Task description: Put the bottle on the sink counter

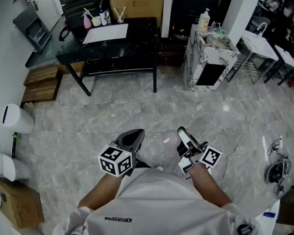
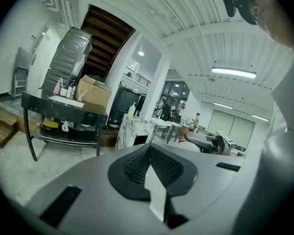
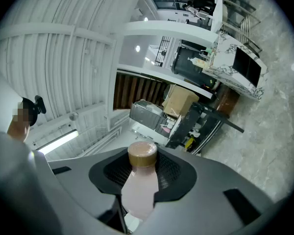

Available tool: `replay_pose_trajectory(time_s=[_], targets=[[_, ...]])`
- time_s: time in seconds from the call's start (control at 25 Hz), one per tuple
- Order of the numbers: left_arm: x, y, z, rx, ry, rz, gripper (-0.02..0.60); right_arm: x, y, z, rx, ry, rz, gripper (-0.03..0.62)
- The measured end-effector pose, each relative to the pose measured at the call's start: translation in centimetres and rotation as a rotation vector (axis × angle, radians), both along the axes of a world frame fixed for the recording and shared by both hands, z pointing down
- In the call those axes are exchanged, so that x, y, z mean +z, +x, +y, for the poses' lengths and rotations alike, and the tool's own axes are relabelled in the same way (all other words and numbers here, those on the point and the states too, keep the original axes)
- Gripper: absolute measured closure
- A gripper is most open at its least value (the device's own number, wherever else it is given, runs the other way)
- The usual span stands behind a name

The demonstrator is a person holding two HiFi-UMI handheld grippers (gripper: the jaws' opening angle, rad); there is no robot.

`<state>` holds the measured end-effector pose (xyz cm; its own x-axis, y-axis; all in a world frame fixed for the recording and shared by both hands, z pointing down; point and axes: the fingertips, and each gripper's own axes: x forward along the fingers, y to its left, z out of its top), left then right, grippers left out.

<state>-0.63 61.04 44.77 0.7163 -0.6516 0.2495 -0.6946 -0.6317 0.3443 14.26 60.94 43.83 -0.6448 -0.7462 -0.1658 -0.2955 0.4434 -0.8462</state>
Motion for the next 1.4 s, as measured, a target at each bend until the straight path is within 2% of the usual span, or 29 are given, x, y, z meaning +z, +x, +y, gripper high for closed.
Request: replay_pose_trajectory(time_s=[0.48, 0.8, 1.4], targets=[[-0.9, -0.1, 0.1, -0.007, 0.017, -0.009, 0.571, -0.9, 0.1, -0.1, -0.003, 0.016, -0.006, 0.442], [-0.7, 0.4, 0.5, -0.017, -0.020, 0.007, 0.569, -1.7, 0.8, 0.4, -0.031, 0.043, -0.025, 0.442], [-0.8, 1.5, 0.4, -0.022, -0.008, -0.034, 0.569, -1.6, 2.1, 0.2, -0.024, 0.039, -0.041, 0.442]])
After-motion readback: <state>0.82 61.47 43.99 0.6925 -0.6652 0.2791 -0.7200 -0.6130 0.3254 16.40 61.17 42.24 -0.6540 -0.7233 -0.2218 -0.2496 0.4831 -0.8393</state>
